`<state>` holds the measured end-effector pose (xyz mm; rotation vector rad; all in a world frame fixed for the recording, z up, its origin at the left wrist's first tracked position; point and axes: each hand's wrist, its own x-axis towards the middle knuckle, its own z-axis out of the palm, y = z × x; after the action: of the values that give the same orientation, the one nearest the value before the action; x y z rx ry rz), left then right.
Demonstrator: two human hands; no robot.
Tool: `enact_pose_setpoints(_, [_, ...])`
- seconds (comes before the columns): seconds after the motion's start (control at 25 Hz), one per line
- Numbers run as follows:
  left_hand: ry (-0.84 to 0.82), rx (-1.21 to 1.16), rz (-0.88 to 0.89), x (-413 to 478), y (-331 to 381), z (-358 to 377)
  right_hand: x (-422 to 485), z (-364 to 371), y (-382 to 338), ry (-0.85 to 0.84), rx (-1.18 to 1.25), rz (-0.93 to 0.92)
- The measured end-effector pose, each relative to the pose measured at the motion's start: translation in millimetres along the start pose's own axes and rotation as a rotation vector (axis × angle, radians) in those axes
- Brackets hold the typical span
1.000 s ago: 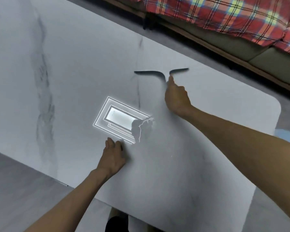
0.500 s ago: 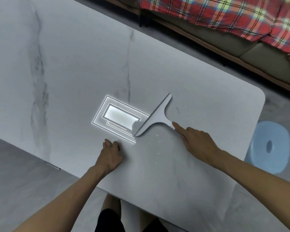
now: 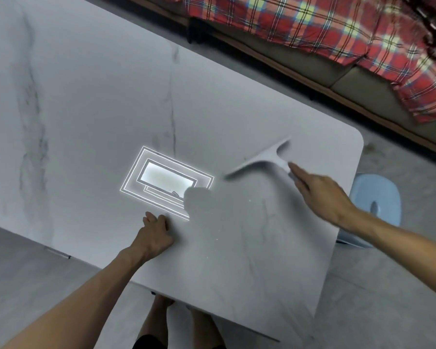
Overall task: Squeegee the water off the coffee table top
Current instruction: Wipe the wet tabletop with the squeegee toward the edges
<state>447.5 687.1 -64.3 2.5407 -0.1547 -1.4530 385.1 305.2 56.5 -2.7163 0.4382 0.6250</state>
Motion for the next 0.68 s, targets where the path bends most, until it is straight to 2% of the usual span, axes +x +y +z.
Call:
enact_pose_setpoints(0.12, [-0.02,-0.009,0.012,1,-5,-3,88,-15,-40,0.115,0.139,0.069])
enact_pose_setpoints(0.24, [-0.024,-0.019,0.025,3,-4,-4,162,-21,-80,0.146,0.321,0.255])
enact_pose_setpoints(0.4, [-0.022,-0.048,0.011,5,-5,-3,194,0,-125,0.142,0.399,0.385])
enact_pose_setpoints(0.52, [-0.005,-0.071,0.011,3,-7,-3,161,31,-149,0.099,0.325,0.292])
enact_pose_setpoints(0.68, [0.1,-0.081,0.022,-9,-9,6,79,80,-151,-0.018,0.181,-0.033])
